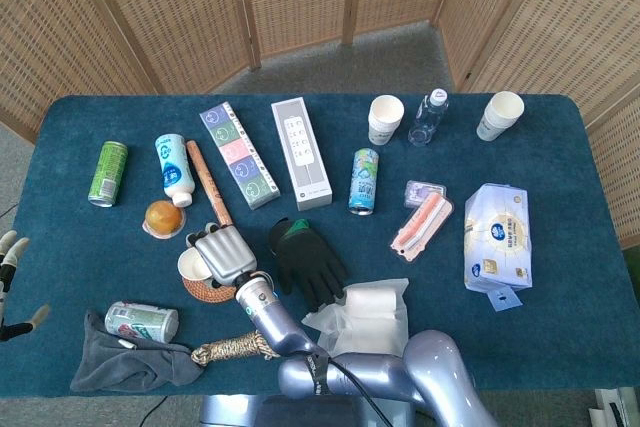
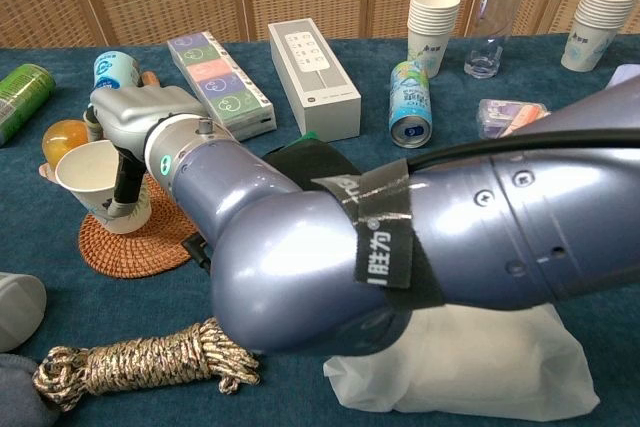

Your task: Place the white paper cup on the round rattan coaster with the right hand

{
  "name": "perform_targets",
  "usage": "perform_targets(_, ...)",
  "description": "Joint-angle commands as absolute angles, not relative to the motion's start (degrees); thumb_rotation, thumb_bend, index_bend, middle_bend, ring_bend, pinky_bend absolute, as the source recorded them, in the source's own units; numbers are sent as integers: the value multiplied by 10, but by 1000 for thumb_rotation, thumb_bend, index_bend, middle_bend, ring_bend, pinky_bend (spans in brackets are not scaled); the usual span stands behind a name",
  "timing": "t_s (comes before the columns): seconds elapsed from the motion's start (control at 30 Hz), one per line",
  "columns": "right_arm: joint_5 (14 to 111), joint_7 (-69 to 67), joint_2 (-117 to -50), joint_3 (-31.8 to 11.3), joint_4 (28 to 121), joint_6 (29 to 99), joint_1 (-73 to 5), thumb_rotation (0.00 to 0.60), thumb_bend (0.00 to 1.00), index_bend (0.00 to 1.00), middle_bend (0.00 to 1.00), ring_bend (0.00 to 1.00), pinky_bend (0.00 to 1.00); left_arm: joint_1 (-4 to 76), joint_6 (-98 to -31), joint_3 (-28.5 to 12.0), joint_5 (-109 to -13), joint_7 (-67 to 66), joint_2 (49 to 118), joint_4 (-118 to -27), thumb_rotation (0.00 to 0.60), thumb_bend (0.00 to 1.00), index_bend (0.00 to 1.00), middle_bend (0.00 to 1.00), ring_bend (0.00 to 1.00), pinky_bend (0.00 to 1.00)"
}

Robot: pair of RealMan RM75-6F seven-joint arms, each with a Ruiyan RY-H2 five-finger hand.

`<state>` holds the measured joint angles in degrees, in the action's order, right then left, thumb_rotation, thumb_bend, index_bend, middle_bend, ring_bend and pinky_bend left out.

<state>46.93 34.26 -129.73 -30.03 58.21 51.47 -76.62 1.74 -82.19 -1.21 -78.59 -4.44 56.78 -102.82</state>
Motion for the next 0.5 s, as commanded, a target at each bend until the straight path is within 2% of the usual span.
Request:
perform_targets(0.03, 474, 343, -1300, -301, 574, 516, -771, 600, 194, 272, 431, 245, 428, 17, -824, -12, -788, -42, 566, -1029, 600, 283, 0, 0, 0, 0)
perform_targets(0.13, 473, 340, -1300, -300, 572, 516, -772, 600, 177, 239, 420, 240, 428, 16, -825, -12, -788, -40, 565, -1029, 600, 283, 0, 0, 0, 0)
perform_targets(0.3, 483, 337, -1298, -293, 574, 521, -766, 600, 142, 17, 385, 237, 428, 16, -824, -12, -788, -38, 565, -1028, 600, 283, 0, 0, 0, 0)
perform_targets(0.5, 486, 333, -1293, -291, 579, 523, -756, 600, 119, 0, 346, 228, 427, 15, -829, -12, -792, -39, 564, -1030, 600, 283, 0, 0, 0, 0)
